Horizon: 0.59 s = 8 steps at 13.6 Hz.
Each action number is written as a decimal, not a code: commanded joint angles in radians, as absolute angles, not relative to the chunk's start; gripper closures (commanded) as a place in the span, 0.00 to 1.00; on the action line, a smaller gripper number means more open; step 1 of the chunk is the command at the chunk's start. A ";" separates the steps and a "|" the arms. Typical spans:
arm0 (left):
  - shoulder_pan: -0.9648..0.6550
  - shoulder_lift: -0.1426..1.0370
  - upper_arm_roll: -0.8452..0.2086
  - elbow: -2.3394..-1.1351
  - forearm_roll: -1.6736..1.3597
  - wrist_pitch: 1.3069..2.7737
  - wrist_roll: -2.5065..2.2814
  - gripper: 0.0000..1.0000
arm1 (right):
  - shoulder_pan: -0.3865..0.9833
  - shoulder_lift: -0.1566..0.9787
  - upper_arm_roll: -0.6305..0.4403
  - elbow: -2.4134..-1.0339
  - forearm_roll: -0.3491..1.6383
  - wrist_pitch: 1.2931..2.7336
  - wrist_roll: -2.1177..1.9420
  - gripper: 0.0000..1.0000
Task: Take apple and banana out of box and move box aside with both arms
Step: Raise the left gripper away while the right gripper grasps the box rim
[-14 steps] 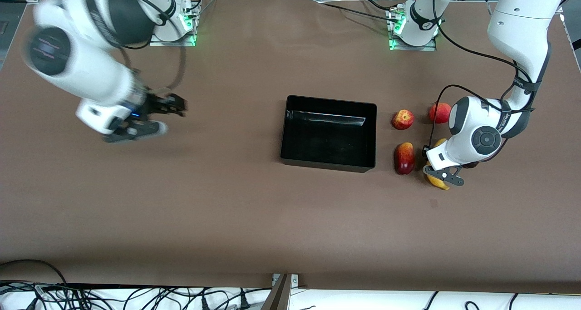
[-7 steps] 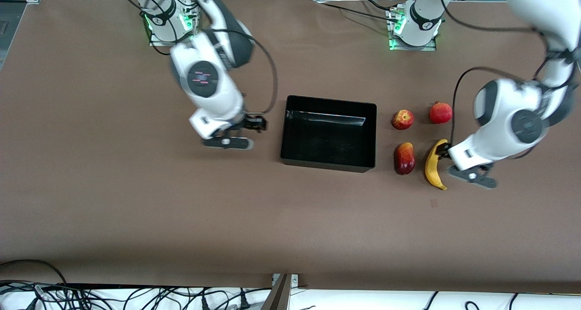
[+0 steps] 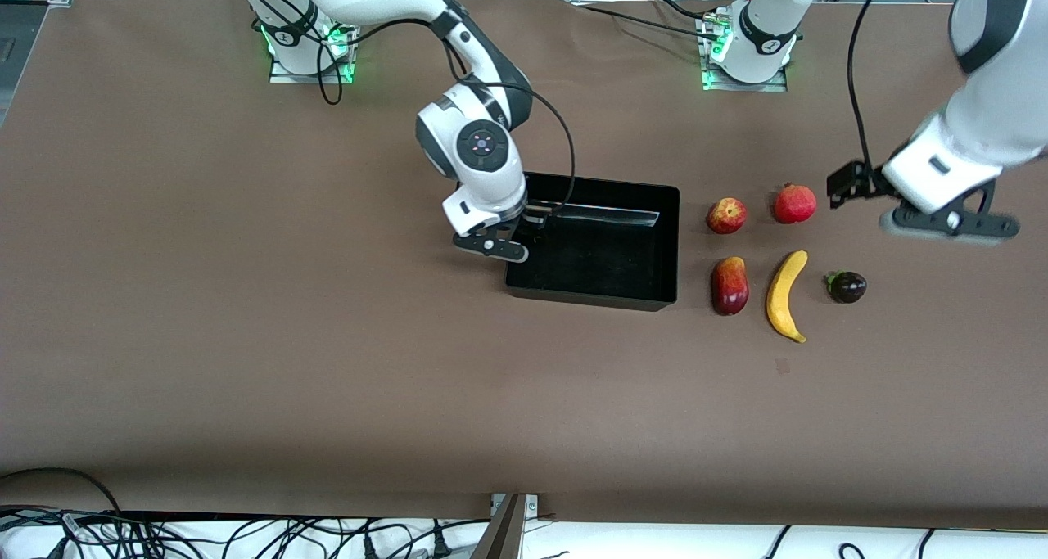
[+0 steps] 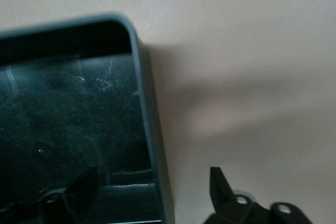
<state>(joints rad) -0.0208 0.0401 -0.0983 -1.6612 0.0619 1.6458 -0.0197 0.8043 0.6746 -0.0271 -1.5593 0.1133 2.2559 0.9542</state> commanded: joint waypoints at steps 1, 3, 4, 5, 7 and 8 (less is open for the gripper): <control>-0.032 0.021 -0.084 -1.660 0.045 1.637 -0.028 0.00 | 0.815 0.681 -0.038 -1.548 0.121 2.258 0.968 0.72; -0.029 0.028 -0.086 -1.626 0.043 1.625 -0.038 0.00 | 0.815 0.683 -0.038 -1.548 0.121 2.257 0.968 1.00; -0.029 0.029 -0.087 -1.625 0.043 1.618 -0.040 0.00 | 0.815 0.683 -0.040 -1.549 0.121 2.256 0.968 1.00; -0.029 0.028 -0.087 -1.624 0.041 1.615 -0.041 0.00 | 0.815 0.681 -0.040 -1.551 0.118 2.256 0.966 1.00; -0.026 0.031 -0.087 -1.626 0.035 1.582 -0.037 0.00 | 0.810 0.678 -0.044 -1.549 0.115 2.255 0.954 1.00; -0.025 0.038 -0.086 -1.626 0.037 1.557 -0.041 0.00 | 0.805 0.672 -0.051 -1.546 0.107 2.252 0.940 1.00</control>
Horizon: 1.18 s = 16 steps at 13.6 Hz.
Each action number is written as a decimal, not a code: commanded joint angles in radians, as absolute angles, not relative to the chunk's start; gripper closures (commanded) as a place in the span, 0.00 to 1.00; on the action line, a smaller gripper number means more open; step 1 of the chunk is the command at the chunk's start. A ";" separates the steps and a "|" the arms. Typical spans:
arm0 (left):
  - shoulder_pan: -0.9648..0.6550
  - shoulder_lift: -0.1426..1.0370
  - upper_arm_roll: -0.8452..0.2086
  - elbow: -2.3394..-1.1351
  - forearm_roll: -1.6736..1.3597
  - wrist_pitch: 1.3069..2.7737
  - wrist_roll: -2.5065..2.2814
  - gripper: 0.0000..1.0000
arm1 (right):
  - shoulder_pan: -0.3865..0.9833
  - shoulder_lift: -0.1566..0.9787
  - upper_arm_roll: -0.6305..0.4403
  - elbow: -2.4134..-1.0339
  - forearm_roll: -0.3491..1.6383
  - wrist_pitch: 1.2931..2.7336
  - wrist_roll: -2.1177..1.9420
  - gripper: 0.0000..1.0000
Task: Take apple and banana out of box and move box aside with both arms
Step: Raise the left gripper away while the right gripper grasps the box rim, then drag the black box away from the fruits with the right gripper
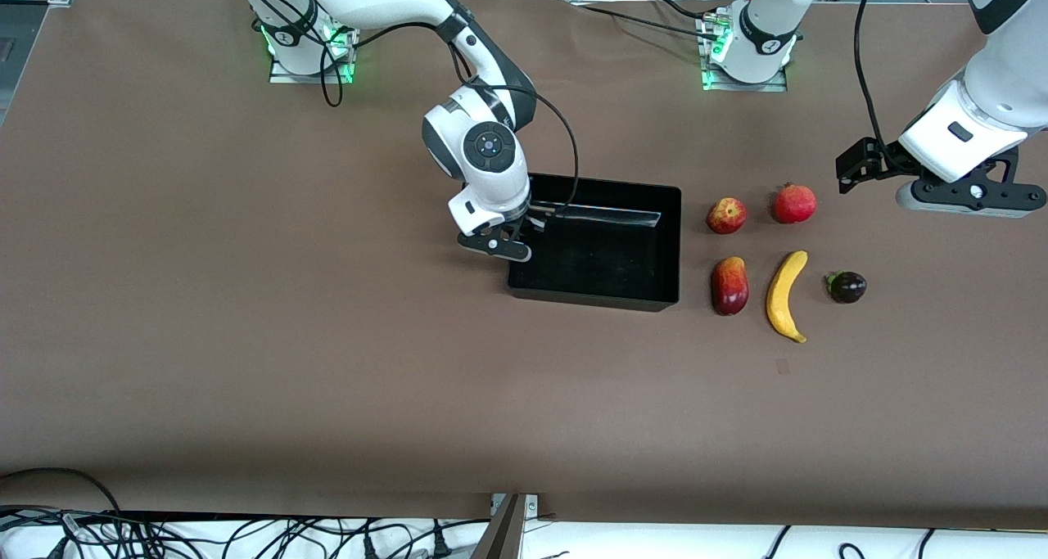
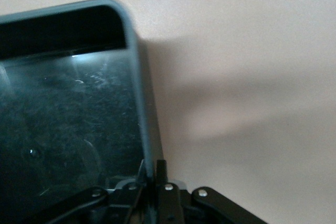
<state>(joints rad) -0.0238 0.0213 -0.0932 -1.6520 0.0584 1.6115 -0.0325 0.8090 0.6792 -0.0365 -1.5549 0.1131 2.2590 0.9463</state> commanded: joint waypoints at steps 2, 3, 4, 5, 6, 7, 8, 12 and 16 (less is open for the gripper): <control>-0.006 0.043 -0.080 -1.620 -0.035 1.527 -0.031 0.00 | 0.775 0.628 -0.064 -1.548 0.112 2.220 0.824 1.00; -0.005 0.046 -0.081 -1.594 -0.041 1.505 -0.031 0.00 | 0.750 0.599 -0.087 -1.546 0.112 2.159 0.731 1.00; -0.005 0.054 -0.083 -1.574 -0.043 1.502 -0.029 0.00 | 0.724 0.566 -0.116 -1.546 0.121 2.101 0.600 1.00; -0.005 0.060 -0.083 -1.569 -0.055 1.500 -0.031 0.00 | 0.694 0.533 -0.147 -1.549 0.123 2.042 0.477 1.00; -0.008 0.061 -0.083 -1.571 -0.052 1.496 -0.032 0.00 | 0.666 0.503 -0.172 -1.555 0.124 1.996 0.363 1.00; -0.014 0.074 -0.087 -1.571 -0.042 1.491 -0.034 0.00 | 0.637 0.474 -0.202 -1.569 0.124 1.953 0.233 1.00; -0.014 0.089 -0.087 -1.568 -0.041 1.488 -0.034 0.00 | 0.609 0.448 -0.236 -1.594 0.126 1.932 0.122 1.00; -0.011 0.089 -0.089 -1.537 -0.057 1.485 -0.031 0.00 | 0.534 0.390 -0.360 -1.741 0.130 1.985 -0.212 1.00; -0.022 0.095 -0.092 -1.537 -0.055 1.474 -0.032 0.00 | 0.440 0.400 -0.391 -1.871 0.195 2.133 -0.396 1.00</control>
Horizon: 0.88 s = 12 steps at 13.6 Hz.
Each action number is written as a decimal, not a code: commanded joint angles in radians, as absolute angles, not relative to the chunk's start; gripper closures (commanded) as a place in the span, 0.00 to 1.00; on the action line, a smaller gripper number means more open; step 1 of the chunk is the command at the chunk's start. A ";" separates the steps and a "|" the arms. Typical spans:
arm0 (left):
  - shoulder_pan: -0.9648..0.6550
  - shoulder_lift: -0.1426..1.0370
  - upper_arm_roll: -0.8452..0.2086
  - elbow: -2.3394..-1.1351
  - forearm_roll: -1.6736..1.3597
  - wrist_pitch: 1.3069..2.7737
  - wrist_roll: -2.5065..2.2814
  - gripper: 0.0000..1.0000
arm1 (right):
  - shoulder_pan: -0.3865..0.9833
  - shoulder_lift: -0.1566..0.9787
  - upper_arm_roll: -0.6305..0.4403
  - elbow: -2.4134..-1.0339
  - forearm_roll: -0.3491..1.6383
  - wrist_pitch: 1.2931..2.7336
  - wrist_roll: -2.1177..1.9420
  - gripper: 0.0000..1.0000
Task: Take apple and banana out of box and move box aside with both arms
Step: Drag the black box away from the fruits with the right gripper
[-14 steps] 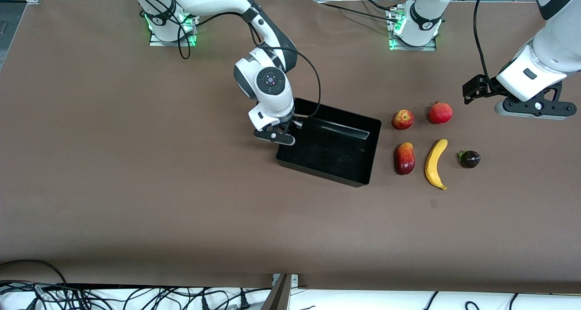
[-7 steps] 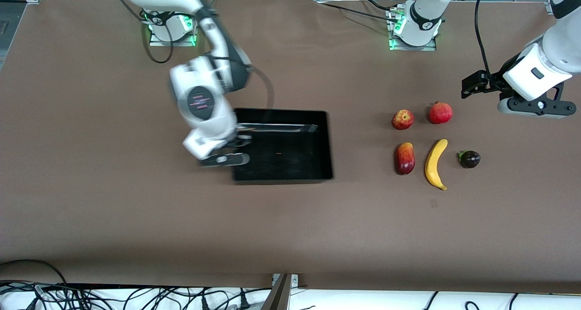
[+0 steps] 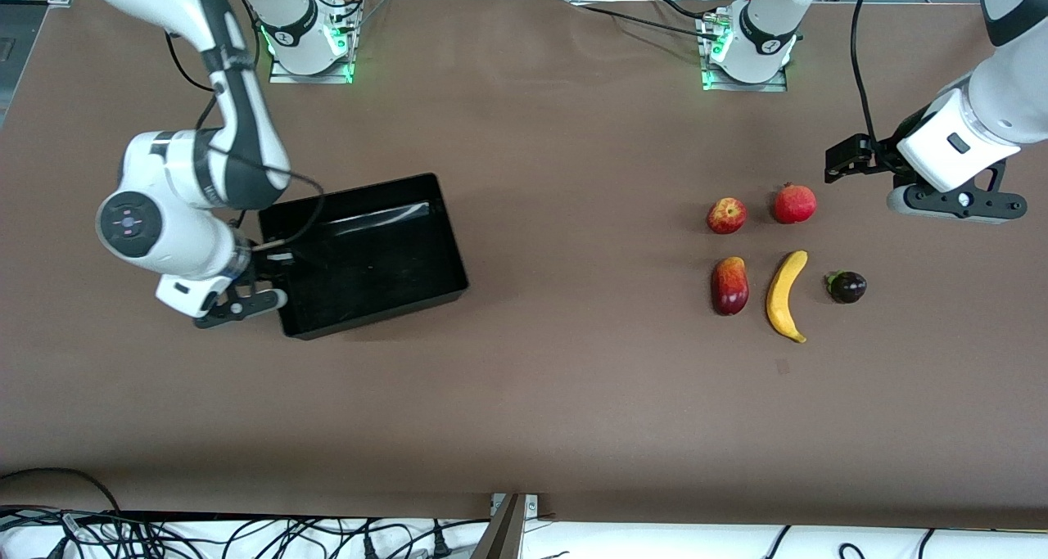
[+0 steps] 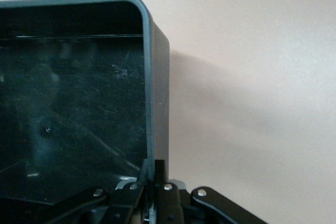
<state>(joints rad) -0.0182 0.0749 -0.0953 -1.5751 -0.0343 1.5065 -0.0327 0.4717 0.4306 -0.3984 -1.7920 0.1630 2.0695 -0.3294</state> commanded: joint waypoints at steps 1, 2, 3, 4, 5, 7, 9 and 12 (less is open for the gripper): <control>-0.015 0.094 -0.092 -1.537 -0.058 1.468 -0.031 0.00 | 0.424 0.403 -0.391 -1.888 0.195 2.157 -0.406 1.00; -0.017 0.094 -0.092 -1.537 -0.058 1.468 -0.028 0.00 | 0.413 0.410 -0.391 -1.902 0.195 2.173 -0.408 1.00; -0.021 0.095 -0.092 -1.534 -0.057 1.468 -0.028 0.00 | 0.413 0.411 -0.391 -1.919 0.202 2.196 -0.408 1.00; -0.023 0.095 -0.092 -1.531 -0.057 1.473 -0.029 0.00 | 0.413 0.413 -0.391 -1.937 0.219 2.226 -0.407 1.00; -0.023 0.095 -0.092 -1.531 -0.058 1.471 -0.028 0.00 | 0.413 0.417 -0.391 -1.959 0.232 2.255 -0.405 1.00; -0.025 0.097 -0.094 -1.531 -0.057 1.470 -0.026 0.00 | 0.413 0.420 -0.391 -1.971 0.238 2.273 -0.400 0.12; -0.021 0.097 -0.092 -1.531 -0.057 1.468 -0.026 0.00 | 0.413 0.410 -0.391 -1.962 0.238 2.263 -0.385 0.00; -0.023 0.098 -0.092 -1.531 -0.055 1.468 -0.026 0.00 | 0.437 0.347 -0.380 -1.924 0.233 2.192 -0.263 0.00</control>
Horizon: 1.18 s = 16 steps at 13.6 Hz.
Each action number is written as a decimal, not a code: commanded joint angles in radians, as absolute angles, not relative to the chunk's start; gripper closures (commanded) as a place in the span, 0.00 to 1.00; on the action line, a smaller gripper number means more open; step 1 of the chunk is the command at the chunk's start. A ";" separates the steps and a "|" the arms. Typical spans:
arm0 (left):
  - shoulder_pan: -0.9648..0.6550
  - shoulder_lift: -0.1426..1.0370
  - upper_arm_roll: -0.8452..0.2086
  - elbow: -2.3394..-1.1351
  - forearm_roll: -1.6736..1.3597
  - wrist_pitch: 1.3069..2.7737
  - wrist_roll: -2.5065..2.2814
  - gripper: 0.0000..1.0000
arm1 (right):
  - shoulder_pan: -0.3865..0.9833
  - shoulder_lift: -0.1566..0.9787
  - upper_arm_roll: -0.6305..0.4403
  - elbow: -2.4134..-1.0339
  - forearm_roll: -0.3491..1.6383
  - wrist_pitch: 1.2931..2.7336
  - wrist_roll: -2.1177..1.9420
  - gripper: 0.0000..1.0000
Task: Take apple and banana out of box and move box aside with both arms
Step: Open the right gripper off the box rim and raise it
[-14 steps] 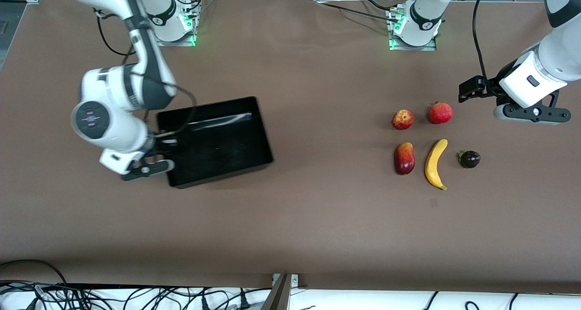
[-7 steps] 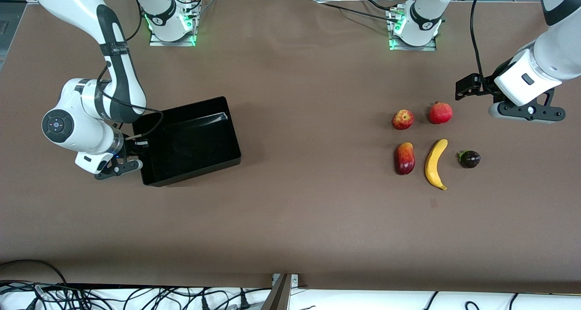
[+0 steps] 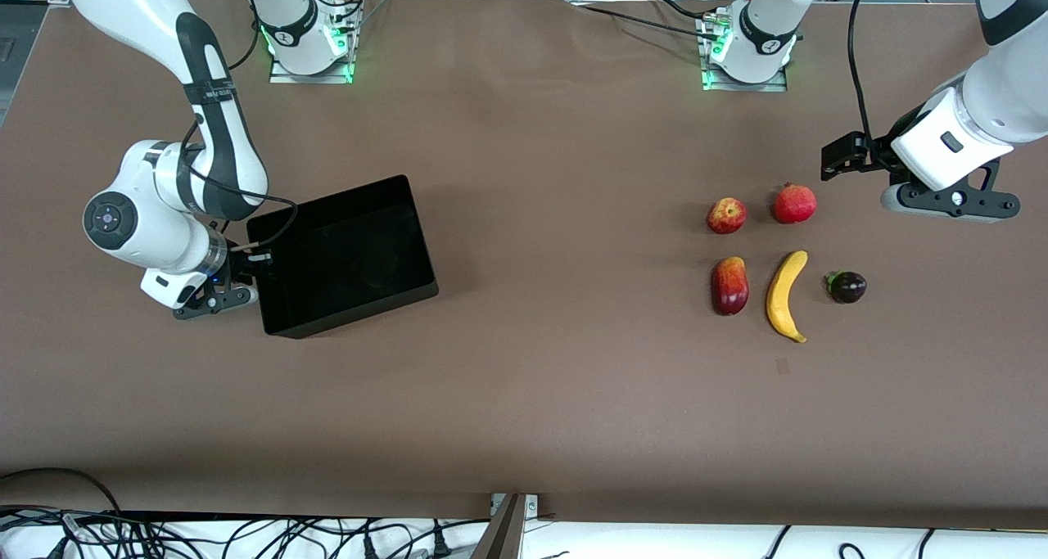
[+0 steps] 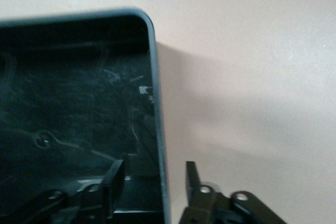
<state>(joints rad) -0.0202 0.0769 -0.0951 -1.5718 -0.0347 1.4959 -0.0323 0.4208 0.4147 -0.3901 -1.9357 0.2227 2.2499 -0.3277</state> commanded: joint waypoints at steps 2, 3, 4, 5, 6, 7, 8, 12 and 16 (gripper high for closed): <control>-0.023 0.098 -0.092 -1.531 -0.055 1.468 -0.028 0.00 | 0.443 0.287 -0.385 -1.875 0.221 2.076 -0.239 0.00; -0.023 0.098 -0.092 -1.531 -0.055 1.468 -0.029 0.00 | 0.443 0.258 -0.390 -1.852 0.215 2.016 -0.239 0.00; -0.021 0.098 -0.092 -1.531 -0.052 1.467 -0.029 0.00 | 0.443 0.220 -0.391 -1.824 0.200 1.955 -0.239 0.00; -0.021 0.098 -0.092 -1.531 -0.052 1.466 -0.029 0.00 | 0.443 0.180 -0.393 -1.795 0.171 1.892 -0.238 0.00; -0.021 0.098 -0.092 -1.531 -0.052 1.466 -0.029 0.00 | 0.443 0.140 -0.393 -1.772 0.155 1.831 -0.232 0.00; -0.021 0.097 -0.092 -1.531 -0.052 1.466 -0.029 0.00 | 0.443 0.105 -0.393 -1.750 0.140 1.774 -0.203 0.00; -0.021 0.098 -0.092 -1.531 -0.052 1.466 -0.029 0.00 | 0.443 0.075 -0.391 -1.726 0.118 1.722 -0.183 0.00; -0.023 0.098 -0.095 -1.531 -0.051 1.463 -0.029 0.00 | 0.443 0.032 -0.387 -1.635 0.097 1.571 -0.167 0.00; -0.023 0.097 -0.100 -1.529 -0.052 1.463 -0.029 0.00 | 0.443 0.032 -0.382 -1.617 0.083 1.554 -0.167 0.00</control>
